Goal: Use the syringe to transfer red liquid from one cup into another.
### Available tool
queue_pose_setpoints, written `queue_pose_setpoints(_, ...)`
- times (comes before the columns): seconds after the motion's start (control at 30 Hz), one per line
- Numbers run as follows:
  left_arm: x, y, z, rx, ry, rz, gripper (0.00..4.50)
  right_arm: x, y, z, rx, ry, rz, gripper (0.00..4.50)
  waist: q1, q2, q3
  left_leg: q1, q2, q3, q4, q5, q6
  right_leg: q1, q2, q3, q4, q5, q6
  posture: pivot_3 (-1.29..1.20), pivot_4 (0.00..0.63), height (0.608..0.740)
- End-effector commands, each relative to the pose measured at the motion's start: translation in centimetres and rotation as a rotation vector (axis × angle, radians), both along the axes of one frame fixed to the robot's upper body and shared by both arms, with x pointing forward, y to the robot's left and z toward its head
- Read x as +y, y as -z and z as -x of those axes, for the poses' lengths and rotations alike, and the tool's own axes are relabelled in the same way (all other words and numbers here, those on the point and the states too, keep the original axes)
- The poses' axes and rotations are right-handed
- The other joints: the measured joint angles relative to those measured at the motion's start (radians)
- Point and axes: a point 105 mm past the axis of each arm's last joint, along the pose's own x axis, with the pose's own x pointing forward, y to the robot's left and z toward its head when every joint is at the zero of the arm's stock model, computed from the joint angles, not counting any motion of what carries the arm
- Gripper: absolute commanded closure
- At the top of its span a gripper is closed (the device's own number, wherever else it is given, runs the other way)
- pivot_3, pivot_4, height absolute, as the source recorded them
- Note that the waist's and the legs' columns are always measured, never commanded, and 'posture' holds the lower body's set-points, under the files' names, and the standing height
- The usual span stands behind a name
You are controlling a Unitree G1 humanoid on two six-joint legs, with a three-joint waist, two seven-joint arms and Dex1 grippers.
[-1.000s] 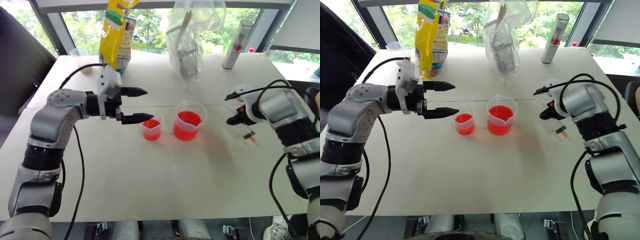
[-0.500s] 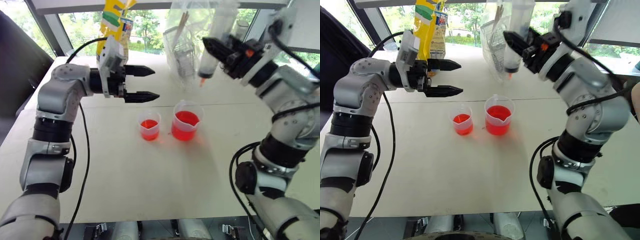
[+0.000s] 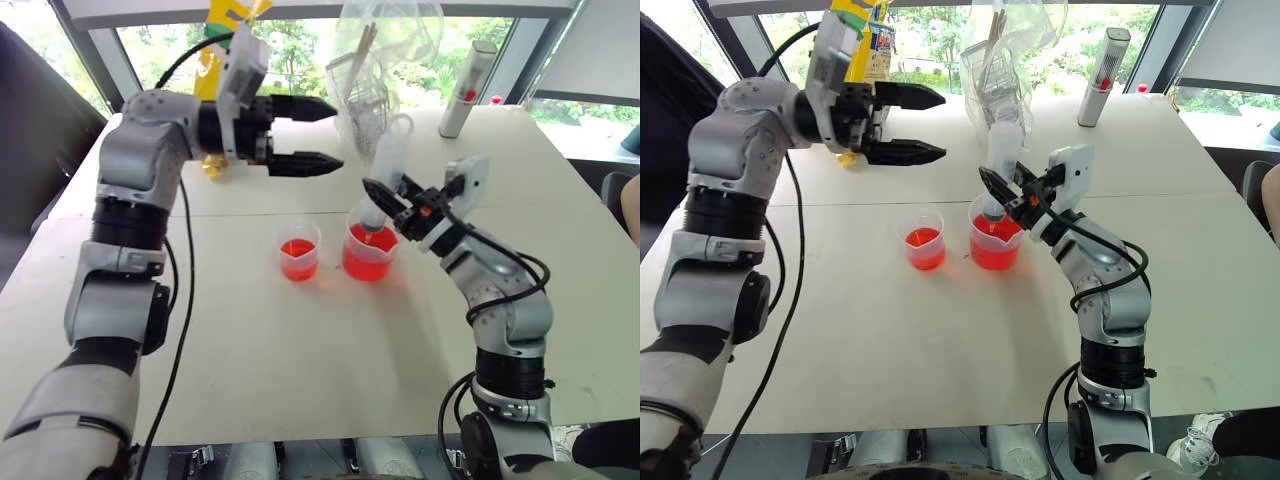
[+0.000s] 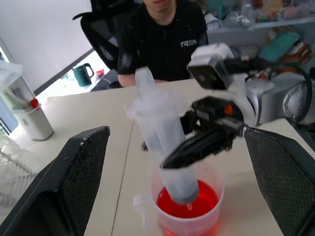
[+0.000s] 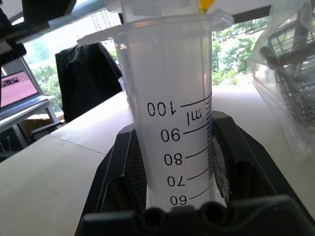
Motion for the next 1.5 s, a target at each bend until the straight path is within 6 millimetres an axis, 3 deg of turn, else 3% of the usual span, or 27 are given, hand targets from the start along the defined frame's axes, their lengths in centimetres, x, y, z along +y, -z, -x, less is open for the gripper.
queue_pose_setpoints(0.03, -0.9, -1.3, -0.2, -0.062, 0.004, 0.005, 0.0, -0.1, -0.8, 0.1, -0.081, 0.019, 0.029, 3.11, -0.003, 0.0, 0.0, 0.0, 0.0, 0.0, 0.0, 0.0, 0.0, 0.0, 0.0, 0.0, 0.0, 0.0, 0.0, 0.0, 0.15, 0.739)
queue_pose_setpoints(0.43, -4.6, 0.3, -1.3, -0.045, 0.027, -0.014, 0.0, 0.1, 0.6, 0.0, -0.106, 0.037, 0.105, 3.11, -0.011, 0.0, 0.0, 0.0, 0.0, 0.0, 0.0, 0.0, 0.0, 0.0, 0.0, 0.0, 0.0, 0.0, 0.0, 0.0, 0.15, 0.739)
queue_pose_setpoints(0.63, -5.1, 1.1, -2.1, -0.037, -0.005, -0.034, 0.0, 0.3, 0.7, 0.0, -0.111, 0.035, 0.113, 3.11, -0.012, 0.0, 0.0, 0.0, 0.0, 0.0, 0.0, 0.0, 0.0, 0.0, 0.001, 0.0, 0.0, 0.0, 0.0, 0.0, 0.15, 0.739)
queue_pose_setpoints(0.8, -5.4, 1.4, -2.2, -0.012, -0.009, -0.031, 2.24, 0.4, 0.7, 0.0, -0.116, 0.031, 0.121, 3.11, -0.01, 0.0, 0.0, 0.0, 0.0, 0.0, 0.0, 0.0, 0.0, 0.0, 0.001, 0.0, 0.0, 0.0, 0.0, 0.0, 0.15, 0.739)
queue_pose_setpoints(0.93, -5.8, 1.5, -2.1, 0.001, 0.005, -0.02, 4.33, 0.6, 0.7, 0.1, -0.121, 0.025, 0.129, 3.11, -0.01, 0.0, 0.0, 0.0, 0.0, 0.0, 0.0, 0.0, 0.0, 0.001, 0.001, 0.0, 0.0, 0.0, 0.0, 0.0, 0.15, 0.739)
queue_pose_setpoints(1.13, -6.1, 1.2, -1.6, 0.007, 0.037, -0.016, 4.43, 0.7, 1.0, 0.2, -0.112, 0.017, 0.136, 3.11, -0.012, 0.0, 0.0, 0.0, 0.0, 0.0, 0.0, 0.0, 0.0, 0.001, 0.001, 0.0, 0.0, 0.0, 0.0, 0.0, 0.15, 0.739)
queue_pose_setpoints(1.5, -5.9, -2.7, -2.2, -0.051, -0.008, 0.074, 4.43, 1.6, 3.0, 0.3, -0.026, -0.023, 0.128, 3.11, -0.011, 0.0, 0.0, 0.0, 0.0, 0.0, 0.0, 0.0, 0.0, 0.001, 0.001, 0.0, 0.0, 0.0, 0.0, 0.0, 0.15, 0.739)
